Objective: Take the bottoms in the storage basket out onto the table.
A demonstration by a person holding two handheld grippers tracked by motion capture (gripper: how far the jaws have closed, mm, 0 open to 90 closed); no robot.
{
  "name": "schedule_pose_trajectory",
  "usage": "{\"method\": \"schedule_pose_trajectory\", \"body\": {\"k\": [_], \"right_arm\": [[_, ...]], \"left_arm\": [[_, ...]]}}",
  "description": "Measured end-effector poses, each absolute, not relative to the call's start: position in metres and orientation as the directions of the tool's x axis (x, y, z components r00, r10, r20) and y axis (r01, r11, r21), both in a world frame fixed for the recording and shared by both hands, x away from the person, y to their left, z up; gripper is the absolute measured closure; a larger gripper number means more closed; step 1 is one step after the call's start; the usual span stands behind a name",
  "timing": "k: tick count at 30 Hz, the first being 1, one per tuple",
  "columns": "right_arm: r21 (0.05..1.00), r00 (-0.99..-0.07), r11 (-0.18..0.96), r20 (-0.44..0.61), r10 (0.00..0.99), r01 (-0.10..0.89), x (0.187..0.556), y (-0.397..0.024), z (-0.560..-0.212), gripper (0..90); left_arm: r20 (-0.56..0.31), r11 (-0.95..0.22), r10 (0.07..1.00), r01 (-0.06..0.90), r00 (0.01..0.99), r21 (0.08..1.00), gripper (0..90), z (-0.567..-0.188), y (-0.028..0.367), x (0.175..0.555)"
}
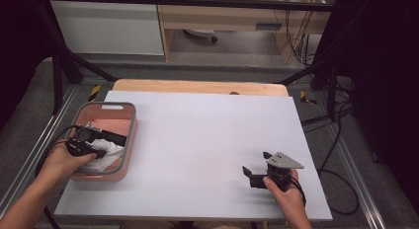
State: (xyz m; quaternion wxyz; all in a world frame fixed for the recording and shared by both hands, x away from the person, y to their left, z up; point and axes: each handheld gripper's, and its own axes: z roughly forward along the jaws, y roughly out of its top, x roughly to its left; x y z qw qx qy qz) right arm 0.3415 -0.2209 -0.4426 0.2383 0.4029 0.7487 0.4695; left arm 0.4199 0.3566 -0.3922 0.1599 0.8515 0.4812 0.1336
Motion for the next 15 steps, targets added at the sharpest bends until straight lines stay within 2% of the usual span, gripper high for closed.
{"method": "schedule_pose_trajectory", "body": {"k": [5, 15], "right_arm": [[0.895, -0.557, 0.225, 0.031, 0.830, 0.385, 0.342, -0.222, -0.443, 5.8], [0.896, -0.558, 0.226, 0.029, 0.829, 0.383, 0.341, -0.222, -0.443, 5.8]], "left_arm": [[0.061, -0.468, 0.863, 0.749, 0.502, 0.469, 72.9, -0.380, 0.360, 0.419], [0.064, -0.413, 0.878, 0.682, 0.475, 0.604, 73.9, -0.357, 0.364, 0.422]]}}
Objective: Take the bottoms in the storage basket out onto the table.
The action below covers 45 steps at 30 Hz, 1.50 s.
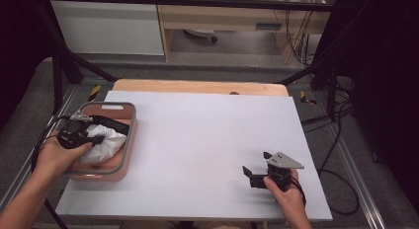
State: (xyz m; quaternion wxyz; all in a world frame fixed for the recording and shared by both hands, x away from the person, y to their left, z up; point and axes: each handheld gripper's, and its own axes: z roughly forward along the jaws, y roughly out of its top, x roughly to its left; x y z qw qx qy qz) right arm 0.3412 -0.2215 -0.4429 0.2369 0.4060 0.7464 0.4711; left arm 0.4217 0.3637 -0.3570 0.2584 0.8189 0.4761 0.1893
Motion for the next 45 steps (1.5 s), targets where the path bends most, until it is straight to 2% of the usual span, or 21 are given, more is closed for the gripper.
{"method": "schedule_pose_trajectory", "body": {"k": [14, 32, 35, 45], "right_arm": [[0.896, -0.558, 0.225, 0.029, 0.829, 0.382, 0.341, -0.222, -0.443, 5.8], [0.899, -0.556, 0.222, 0.029, 0.831, 0.379, 0.341, -0.222, -0.442, 5.8], [0.899, -0.552, 0.219, 0.029, 0.833, 0.379, 0.341, -0.222, -0.442, 5.9], [0.900, -0.550, 0.216, 0.032, 0.835, 0.380, 0.341, -0.223, -0.441, 5.9]], "left_arm": [[0.043, -0.335, 0.897, 0.613, 0.440, 0.715, 74.4, -0.329, 0.371, 0.425], [-0.007, -0.262, 0.902, 0.560, 0.432, 0.786, 74.6, -0.301, 0.370, 0.427], [-0.061, -0.214, 0.898, 0.553, 0.435, 0.805, 74.6, -0.300, 0.372, 0.428], [-0.062, -0.196, 0.898, 0.522, 0.436, 0.830, 74.6, -0.287, 0.372, 0.428]]}}
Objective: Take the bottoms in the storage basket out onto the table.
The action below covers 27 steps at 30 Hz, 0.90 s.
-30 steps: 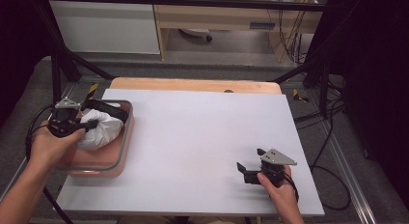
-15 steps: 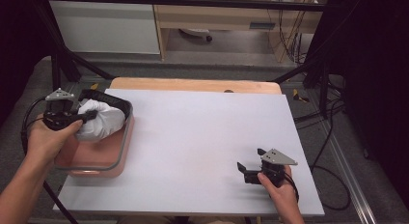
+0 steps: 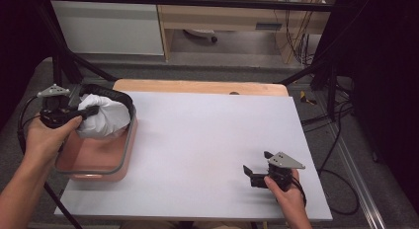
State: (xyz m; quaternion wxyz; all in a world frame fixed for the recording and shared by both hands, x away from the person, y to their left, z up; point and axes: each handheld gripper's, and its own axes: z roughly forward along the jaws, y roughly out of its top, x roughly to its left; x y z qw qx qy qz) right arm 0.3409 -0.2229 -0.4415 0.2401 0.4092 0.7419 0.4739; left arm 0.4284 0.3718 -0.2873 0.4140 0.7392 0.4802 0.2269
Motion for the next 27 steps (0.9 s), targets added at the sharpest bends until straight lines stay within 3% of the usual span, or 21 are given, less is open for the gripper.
{"method": "schedule_pose_trajectory", "body": {"k": [27], "right_arm": [[0.899, -0.551, 0.215, 0.034, 0.834, 0.382, 0.341, -0.223, -0.442, 5.9]], "left_arm": [[-0.078, -0.152, 0.893, 0.460, 0.443, 0.875, 74.6, -0.252, 0.368, 0.430]]}}
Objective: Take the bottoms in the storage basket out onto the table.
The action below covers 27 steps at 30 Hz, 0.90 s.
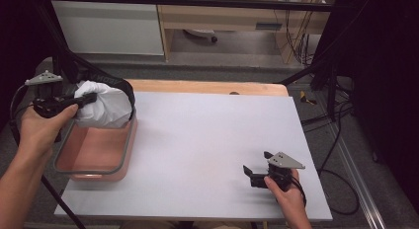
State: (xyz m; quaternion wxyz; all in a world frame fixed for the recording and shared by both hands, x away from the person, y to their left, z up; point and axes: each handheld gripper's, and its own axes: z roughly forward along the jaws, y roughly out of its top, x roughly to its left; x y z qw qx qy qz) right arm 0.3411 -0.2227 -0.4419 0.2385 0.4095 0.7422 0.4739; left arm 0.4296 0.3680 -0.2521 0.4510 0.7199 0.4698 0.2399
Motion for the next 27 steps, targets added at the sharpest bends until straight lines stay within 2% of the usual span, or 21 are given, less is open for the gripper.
{"method": "schedule_pose_trajectory", "body": {"k": [27], "right_arm": [[0.896, -0.552, 0.218, 0.035, 0.833, 0.386, 0.341, -0.222, -0.442, 5.8]], "left_arm": [[-0.128, -0.075, 0.887, 0.413, 0.443, 0.908, 74.5, -0.234, 0.376, 0.426]]}}
